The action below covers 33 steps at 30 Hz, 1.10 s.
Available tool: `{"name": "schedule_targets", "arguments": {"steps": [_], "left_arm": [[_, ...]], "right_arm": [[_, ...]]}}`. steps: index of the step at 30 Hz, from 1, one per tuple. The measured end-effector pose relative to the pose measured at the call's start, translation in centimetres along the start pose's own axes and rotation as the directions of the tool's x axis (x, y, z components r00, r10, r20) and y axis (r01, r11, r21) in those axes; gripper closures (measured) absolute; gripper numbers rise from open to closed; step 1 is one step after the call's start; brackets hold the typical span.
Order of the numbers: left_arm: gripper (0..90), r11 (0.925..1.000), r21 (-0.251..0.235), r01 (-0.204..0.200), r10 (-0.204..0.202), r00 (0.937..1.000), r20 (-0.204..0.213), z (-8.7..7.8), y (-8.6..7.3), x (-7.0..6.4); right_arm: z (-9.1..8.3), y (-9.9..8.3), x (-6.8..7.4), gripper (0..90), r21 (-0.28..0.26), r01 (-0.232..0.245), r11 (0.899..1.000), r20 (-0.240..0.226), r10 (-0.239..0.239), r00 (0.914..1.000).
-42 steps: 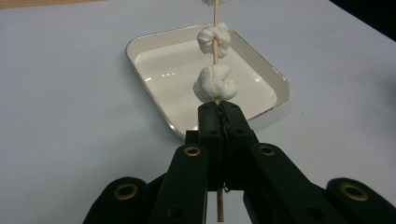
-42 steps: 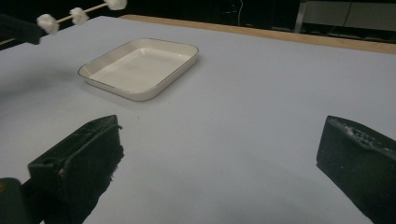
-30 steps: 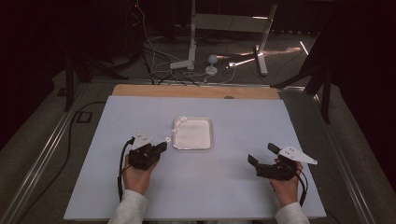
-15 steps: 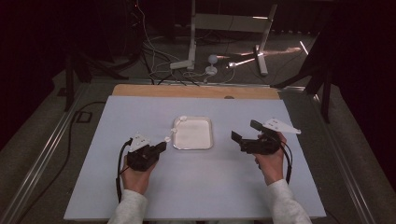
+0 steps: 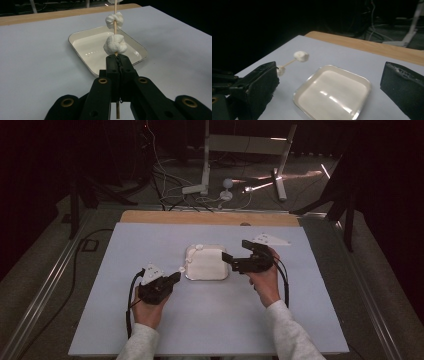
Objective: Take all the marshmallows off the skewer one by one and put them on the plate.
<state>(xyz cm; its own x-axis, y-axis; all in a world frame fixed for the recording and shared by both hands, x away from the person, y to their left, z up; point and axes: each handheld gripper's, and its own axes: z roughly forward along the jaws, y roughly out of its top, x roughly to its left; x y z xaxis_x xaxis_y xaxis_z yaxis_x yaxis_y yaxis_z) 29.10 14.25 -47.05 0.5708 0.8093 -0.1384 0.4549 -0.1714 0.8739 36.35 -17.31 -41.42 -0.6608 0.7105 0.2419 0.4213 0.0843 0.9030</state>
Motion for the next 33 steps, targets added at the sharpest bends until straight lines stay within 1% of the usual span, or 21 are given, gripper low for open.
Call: {"name": "schedule_targets", "arguments": {"steps": [3,4,5,7,9,12,14,17,18,19,21,23,25,26,27,28,29,30,31,32,33], "left_arm": [[89.6,1.0,-0.005,0.002,-0.002,1.0,0.003,-0.1,0.0,-0.1],[89.6,1.0,-0.004,0.002,-0.002,1.0,0.005,-0.1,0.0,-0.1],[89.6,1.0,-0.004,0.003,-0.003,1.0,0.007,-0.1,0.0,-0.2],[89.6,1.0,-0.001,0.005,-0.005,0.9999,0.013,0.0,0.0,-0.2],[89.6,1.0,-0.002,0.007,-0.007,0.9999,0.015,0.1,0.0,-0.2],[89.6,1.0,-0.006,0.003,-0.003,0.9998,0.019,0.1,0.1,-0.3],[89.6,1.0,-0.007,-0.003,0.003,0.9997,0.023,0.1,0.1,-0.4],[89.6,1.0,-0.007,0.002,-0.001,0.9993,0.038,0.2,0.0,-0.6],[89.6,1.0,-0.007,-0.002,0.003,0.9991,0.042,0.3,0.0,-0.7],[89.5,1.0,-0.007,-0.006,0.006,0.9989,0.046,0.3,0.0,-0.8],[89.5,0.9999,-0.013,-0.011,0.012,0.9986,0.052,0.4,0.0,-1.0],[89.6,0.9998,-0.018,-0.01,0.011,0.9985,0.053,0.4,0.0,-1.0],[89.6,0.9996,-0.025,-0.014,0.015,0.9984,0.054,0.3,0.0,-1.0],[89.6,0.9995,-0.026,-0.017,0.018,0.9983,0.056,0.3,0.1,-0.9],[89.5,0.9995,-0.026,-0.017,0.018,0.9984,0.054,0.2,0.0,-0.9],[89.6,0.9996,-0.023,-0.017,0.019,0.9983,0.056,0.3,0.0,-0.9],[89.6,0.9996,-0.019,-0.021,0.022,0.9982,0.056,0.3,-0.1,-0.8],[89.6,0.9994,-0.031,-0.017,0.019,0.9976,0.067,0.4,-0.1,-0.8],[89.6,0.9994,-0.031,-0.017,0.019,0.9976,0.067,0.4,-0.1,-0.8],[89.6,0.9992,-0.037,-0.016,0.018,0.997,0.075,0.4,0.0,-0.8],[89.8,0.999,-0.037,-0.023,0.026,0.9967,0.076,0.4,0.0,-0.9]], "right_arm": [[0.6,0.3,0.2,1.2,0.005,-0.007,1.0,-0.017,0.007,0.9998],[1.1,0.6,0.4,1.2,0.01,-0.019,1.0,-0.04,0.019,0.999],[1.1,0.6,0.4,1.2,0.01,-0.019,1.0,-0.04,0.019,0.999],[2.0,0.9,0.7,1.2,0.04,-0.015,0.999,-0.052,0.017,0.9985],[2.3,0.9,0.8,1.2,0.05,-0.011,0.999,-0.051,0.013,0.9986],[3.5,1.1,1.1,6.4,0.09,-0.026,0.996,-0.061,0.031,0.9976],[4.1,1.2,1.2,11.4,0.1,-0.041,0.994,-0.084,0.049,0.9953],[5.0,1.2,1.3,21.2,0.114,-0.064,0.991,-0.076,0.073,0.9944],[5.0,1.2,1.3,21.2,0.114,-0.064,0.991,-0.076,0.073,0.9944],[5.7,1.2,1.3,28.5,0.129,-0.087,0.988,-0.083,0.098,0.9917],[6.3,1.1,1.3,37.6,0.151,-0.108,0.983,-0.11,0.126,0.986],[6.9,0.9,1.3,44.2,0.179,-0.119,0.977,-0.133,0.144,0.9805],[7.2,0.8,1.4,51.8,0.202,-0.135,0.97,-0.132,0.164,0.9777],[7.2,0.8,1.4,51.8,0.202,-0.135,0.97,-0.132,0.164,0.9777],[7.4,0.7,1.4,56.2,0.21,-0.144,0.967,-0.142,0.176,0.974],[7.5,0.7,1.5,64.3,0.212,-0.158,0.964,-0.132,0.189,0.9732],[7.5,0.7,1.5,64.3,0.212,-0.158,0.964,-0.132,0.189,0.9732],[7.2,0.9,1.2,71.5,0.194,-0.19,0.962,-0.139,0.219,0.9659],[7.1,1.0,1.1,73.5,0.186,-0.198,0.962,-0.141,0.225,0.9642],[7.1,1.0,1.1,73.5,0.186,-0.198,0.962,-0.141,0.225,0.9642],[6.8,1.2,1.1,76.4,0.171,-0.194,0.966,-0.13,0.218,0.9673]]}}
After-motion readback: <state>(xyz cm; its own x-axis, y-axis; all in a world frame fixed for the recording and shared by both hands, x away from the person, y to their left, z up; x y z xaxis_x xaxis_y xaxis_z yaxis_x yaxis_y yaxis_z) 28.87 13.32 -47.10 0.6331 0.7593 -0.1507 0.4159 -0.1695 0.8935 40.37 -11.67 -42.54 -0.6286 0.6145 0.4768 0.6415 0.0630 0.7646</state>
